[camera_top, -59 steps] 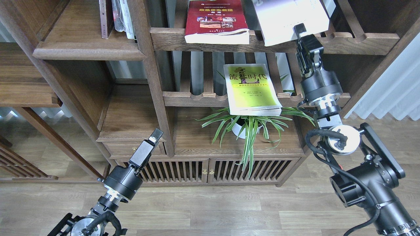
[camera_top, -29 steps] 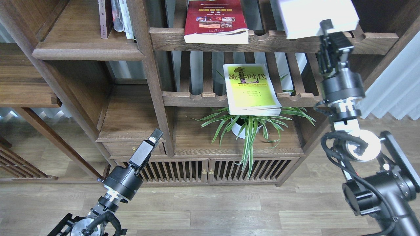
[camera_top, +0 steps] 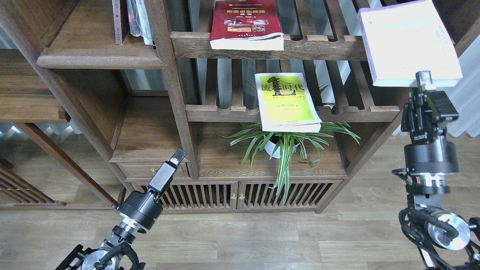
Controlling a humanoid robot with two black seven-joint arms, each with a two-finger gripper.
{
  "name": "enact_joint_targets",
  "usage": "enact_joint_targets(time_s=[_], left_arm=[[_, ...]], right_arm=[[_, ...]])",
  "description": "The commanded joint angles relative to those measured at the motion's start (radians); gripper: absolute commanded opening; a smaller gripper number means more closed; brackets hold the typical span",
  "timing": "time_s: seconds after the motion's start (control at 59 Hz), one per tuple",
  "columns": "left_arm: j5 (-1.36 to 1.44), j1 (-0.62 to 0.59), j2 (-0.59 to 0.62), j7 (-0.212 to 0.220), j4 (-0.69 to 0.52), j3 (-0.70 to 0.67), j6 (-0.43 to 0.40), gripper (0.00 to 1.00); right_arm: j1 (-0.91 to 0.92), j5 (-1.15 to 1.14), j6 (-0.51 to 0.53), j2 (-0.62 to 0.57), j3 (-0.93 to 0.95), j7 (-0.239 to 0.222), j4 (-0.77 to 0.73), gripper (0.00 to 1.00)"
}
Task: Organize books on shelf
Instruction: 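Grasp the white book and pull it off the top shelf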
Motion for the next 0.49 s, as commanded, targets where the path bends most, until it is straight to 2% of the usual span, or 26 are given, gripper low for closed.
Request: enact_joint_targets(time_s=[0.0, 0.305, 0.475], left_arm=[[0.000, 0.000, 0.000, 0.000, 0.001, 0.002, 0.000, 1.00], [0.000, 0.000, 0.000, 0.000, 0.003, 0.011, 0.000, 1.00], [-0.002, 0.002, 0.000, 0.000, 0.003, 0.017, 0.000, 1.00]], right_arm=[[-0.093, 0.005, 0.023, 0.000, 0.006, 0.000, 0.002, 0.02], [-0.351, 0.026, 0.023, -0.009, -0.002, -0.002, 0.002, 0.02], [-0.436, 0.049, 0.023, -0.009, -0.011, -0.002, 0.001, 0.03]])
